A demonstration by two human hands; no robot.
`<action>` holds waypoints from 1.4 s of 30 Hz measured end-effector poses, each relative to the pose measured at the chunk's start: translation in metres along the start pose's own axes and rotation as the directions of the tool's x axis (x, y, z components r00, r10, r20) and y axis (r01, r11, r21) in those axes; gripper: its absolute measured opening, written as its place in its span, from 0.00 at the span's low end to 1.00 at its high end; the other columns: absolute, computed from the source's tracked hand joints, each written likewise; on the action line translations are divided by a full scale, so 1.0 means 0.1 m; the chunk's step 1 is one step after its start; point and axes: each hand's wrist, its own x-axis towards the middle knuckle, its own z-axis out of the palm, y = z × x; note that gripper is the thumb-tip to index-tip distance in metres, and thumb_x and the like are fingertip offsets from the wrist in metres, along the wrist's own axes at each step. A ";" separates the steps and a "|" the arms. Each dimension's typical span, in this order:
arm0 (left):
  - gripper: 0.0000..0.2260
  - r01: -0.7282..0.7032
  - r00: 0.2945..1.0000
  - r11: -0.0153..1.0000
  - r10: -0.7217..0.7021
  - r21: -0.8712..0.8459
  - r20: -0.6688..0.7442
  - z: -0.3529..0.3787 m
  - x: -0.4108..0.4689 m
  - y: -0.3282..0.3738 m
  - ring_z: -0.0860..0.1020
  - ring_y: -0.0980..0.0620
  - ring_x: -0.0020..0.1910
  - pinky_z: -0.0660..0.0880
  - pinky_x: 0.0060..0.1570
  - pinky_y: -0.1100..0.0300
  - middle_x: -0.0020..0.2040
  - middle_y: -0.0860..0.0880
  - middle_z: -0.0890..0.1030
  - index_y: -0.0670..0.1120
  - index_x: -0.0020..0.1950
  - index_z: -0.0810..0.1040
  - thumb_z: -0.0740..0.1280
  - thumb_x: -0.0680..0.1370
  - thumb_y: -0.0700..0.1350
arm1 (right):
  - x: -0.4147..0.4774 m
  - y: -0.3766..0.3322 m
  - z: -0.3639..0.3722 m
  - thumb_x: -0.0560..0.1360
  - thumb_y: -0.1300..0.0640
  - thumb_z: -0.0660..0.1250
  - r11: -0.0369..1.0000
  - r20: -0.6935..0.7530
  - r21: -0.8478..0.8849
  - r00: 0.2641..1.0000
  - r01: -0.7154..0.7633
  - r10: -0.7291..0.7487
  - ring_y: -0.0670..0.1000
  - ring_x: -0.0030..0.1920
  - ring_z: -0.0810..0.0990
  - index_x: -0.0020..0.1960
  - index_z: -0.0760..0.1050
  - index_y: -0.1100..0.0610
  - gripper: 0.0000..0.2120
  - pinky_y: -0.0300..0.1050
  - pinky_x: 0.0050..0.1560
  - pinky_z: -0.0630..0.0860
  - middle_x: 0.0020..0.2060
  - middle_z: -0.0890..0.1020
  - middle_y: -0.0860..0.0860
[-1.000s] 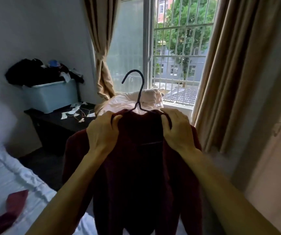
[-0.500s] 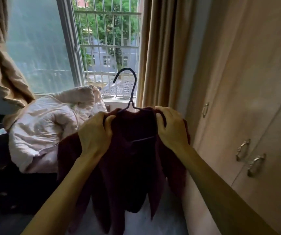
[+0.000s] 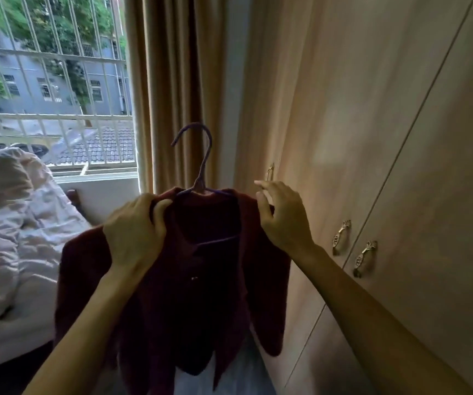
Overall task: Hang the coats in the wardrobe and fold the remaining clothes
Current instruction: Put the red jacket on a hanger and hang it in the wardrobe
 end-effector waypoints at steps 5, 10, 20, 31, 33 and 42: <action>0.14 -0.039 0.999 0.999 0.040 -0.028 0.037 0.47 0.18 0.03 0.77 0.44 0.34 0.64 0.35 0.59 0.36 0.46 0.80 0.45 0.43 0.78 0.59 0.78 0.53 | 0.23 0.28 0.29 0.80 0.55 0.58 0.999 -0.019 0.039 1.000 -0.021 0.021 0.45 0.56 0.76 0.61 0.76 0.56 0.13 0.44 0.63 0.68 0.55 0.81 0.49; 0.09 -0.029 0.998 0.995 0.035 -0.093 0.059 0.73 0.40 0.05 0.76 0.48 0.33 0.61 0.37 0.61 0.35 0.46 0.80 0.44 0.43 0.78 0.64 0.79 0.47 | 0.37 0.44 0.55 0.81 0.55 0.55 0.992 -0.063 0.097 0.994 -0.082 0.089 0.46 0.54 0.77 0.59 0.77 0.57 0.14 0.45 0.62 0.71 0.53 0.81 0.50; 0.14 -0.158 0.967 0.938 0.209 -0.308 0.143 1.56 0.75 -0.21 0.78 0.49 0.33 0.66 0.38 0.60 0.36 0.49 0.81 0.44 0.42 0.77 0.60 0.79 0.52 | 0.39 0.70 0.79 0.81 0.53 0.55 0.960 -0.156 -0.106 0.958 -0.258 0.240 0.49 0.56 0.78 0.61 0.75 0.58 0.16 0.42 0.60 0.72 0.57 0.80 0.53; 0.15 -0.281 0.816 0.760 0.510 -0.586 0.270 1.98 0.77 -0.42 0.77 0.44 0.32 0.67 0.37 0.56 0.34 0.46 0.80 0.44 0.40 0.76 0.60 0.78 0.53 | -0.34 0.20 0.84 0.80 0.52 0.56 0.602 -0.365 -0.442 0.747 -0.665 0.556 0.51 0.55 0.78 0.61 0.75 0.56 0.15 0.49 0.56 0.75 0.56 0.80 0.51; 0.13 -0.276 0.787 0.726 0.547 -0.630 0.285 2.02 0.72 -0.38 0.77 0.42 0.32 0.68 0.36 0.54 0.33 0.45 0.79 0.43 0.39 0.74 0.62 0.78 0.51 | -0.48 0.18 0.74 0.79 0.54 0.58 0.496 -0.409 -0.507 0.703 -0.705 0.582 0.53 0.53 0.79 0.60 0.76 0.56 0.14 0.49 0.54 0.75 0.55 0.81 0.52; 0.14 -0.262 0.699 0.641 0.641 -0.721 0.316 2.30 0.48 -0.03 0.77 0.40 0.33 0.71 0.36 0.52 0.33 0.44 0.79 0.42 0.42 0.77 0.59 0.77 0.51 | -0.86 0.59 0.35 0.77 0.52 0.58 0.015 -0.556 -0.649 0.488 -0.761 0.673 0.57 0.41 0.79 0.50 0.79 0.56 0.12 0.47 0.40 0.74 0.42 0.82 0.54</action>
